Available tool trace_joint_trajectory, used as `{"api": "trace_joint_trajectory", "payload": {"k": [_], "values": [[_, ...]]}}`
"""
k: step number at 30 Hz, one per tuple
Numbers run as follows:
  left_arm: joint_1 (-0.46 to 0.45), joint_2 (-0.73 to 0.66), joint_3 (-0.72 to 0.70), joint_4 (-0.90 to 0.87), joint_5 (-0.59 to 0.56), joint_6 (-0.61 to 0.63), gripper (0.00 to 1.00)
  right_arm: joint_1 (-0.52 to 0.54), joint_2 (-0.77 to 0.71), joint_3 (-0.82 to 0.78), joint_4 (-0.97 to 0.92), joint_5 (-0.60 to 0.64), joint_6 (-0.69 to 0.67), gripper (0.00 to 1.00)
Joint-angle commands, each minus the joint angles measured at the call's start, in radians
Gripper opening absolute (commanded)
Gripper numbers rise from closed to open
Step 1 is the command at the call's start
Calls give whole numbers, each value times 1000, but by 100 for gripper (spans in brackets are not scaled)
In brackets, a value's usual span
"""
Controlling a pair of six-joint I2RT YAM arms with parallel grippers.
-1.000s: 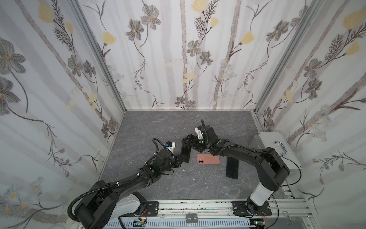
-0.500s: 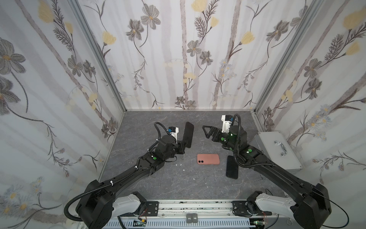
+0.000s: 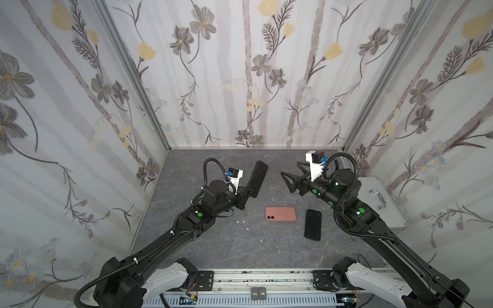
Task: Take the phone out of the phone case
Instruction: Pass the phone.
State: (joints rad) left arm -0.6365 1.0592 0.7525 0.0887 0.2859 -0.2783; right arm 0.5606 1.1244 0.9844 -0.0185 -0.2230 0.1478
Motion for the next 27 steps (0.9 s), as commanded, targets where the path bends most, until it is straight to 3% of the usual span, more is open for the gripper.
{"api": "trace_joint_trajectory", "payload": {"k": [1, 7, 9, 14, 18, 27], "values": [[23, -31, 0, 45, 156, 124, 0, -26, 3, 53, -119, -168, -109, 88], [50, -94, 9, 42, 307, 262, 0, -157, 20, 96, -135, -530, -82, 85], [51, -105, 11, 40, 351, 296, 0, -170, 33, 111, -141, -600, -81, 83], [44, -104, 23, 34, 377, 299, 0, -173, 48, 136, -126, -660, -62, 81], [20, -104, 35, 33, 272, 254, 0, -173, 77, 158, -142, -677, -67, 80], [19, -164, -14, 31, 396, 435, 0, -171, 140, 200, -152, -745, -52, 76]]}}
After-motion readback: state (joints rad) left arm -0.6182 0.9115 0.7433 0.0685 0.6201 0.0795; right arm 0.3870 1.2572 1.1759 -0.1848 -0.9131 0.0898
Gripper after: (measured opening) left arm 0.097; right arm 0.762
